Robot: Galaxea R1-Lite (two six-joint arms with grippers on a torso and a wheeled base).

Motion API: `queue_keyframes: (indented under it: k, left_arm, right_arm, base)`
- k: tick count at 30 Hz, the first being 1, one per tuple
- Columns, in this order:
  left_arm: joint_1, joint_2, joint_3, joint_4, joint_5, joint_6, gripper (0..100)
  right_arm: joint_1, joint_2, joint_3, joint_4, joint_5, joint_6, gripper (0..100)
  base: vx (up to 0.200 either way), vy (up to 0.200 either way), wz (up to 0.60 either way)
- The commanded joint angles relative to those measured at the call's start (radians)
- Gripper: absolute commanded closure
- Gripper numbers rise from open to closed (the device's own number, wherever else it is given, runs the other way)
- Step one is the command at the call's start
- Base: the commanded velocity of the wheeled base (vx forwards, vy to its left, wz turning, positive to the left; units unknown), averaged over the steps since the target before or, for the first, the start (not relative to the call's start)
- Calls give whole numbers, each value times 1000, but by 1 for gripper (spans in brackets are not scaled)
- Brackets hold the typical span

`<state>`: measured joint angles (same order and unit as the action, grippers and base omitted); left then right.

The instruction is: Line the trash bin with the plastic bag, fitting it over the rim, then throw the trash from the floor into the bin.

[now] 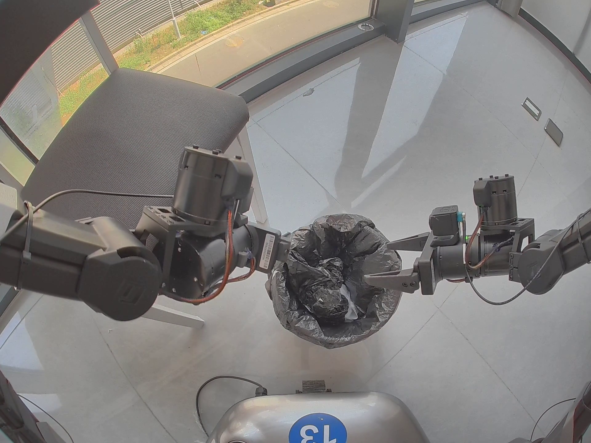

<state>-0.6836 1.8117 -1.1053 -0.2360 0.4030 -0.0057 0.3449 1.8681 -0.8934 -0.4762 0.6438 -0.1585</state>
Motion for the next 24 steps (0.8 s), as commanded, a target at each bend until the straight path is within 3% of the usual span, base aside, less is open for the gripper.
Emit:
queue_keyframes:
  k: [1,2,4,9,11,12,13,19,24]
  left_arm:
    - [-19,-12,64,0,-1,0,0]
    - [-17,-15,74,-2,-1,0,0]
    - [-16,-32,79,-2,-1,0,0]
    - [-17,-72,121,0,-1,0,0]
    - [-16,-94,165,-2,-3,-10,0]
    - [-16,-94,165,-2,-3,-10,0]
    - [-19,-109,200,-3,-7,-42,0]
    - [-28,-249,269,15,-4,-63,0]
    - [-1,-427,367,92,43,-62,0]
  right_arm:
    - [-26,-30,8,10,-107,-82,0]
    - [-35,-43,22,11,-236,-131,0]
    - [-37,-75,42,13,-351,-170,0]
    - [-35,-164,85,105,-428,-223,0]
    - [-37,-216,119,159,-573,-269,0]
    - [-37,-216,119,159,-573,-269,0]
    - [-37,-257,160,162,-662,-263,0]
    - [-38,-495,246,217,-694,-188,0]
    - [-63,-725,258,384,-788,-165,0]
  base:
    - [0,0,0]
    - [0,0,0]
    - [0,0,0]
    - [0,0,0]
    - [0,0,0]
    - [0,0,0]
    - [0,0,0]
    - [0,0,0]
    - [0,0,0]
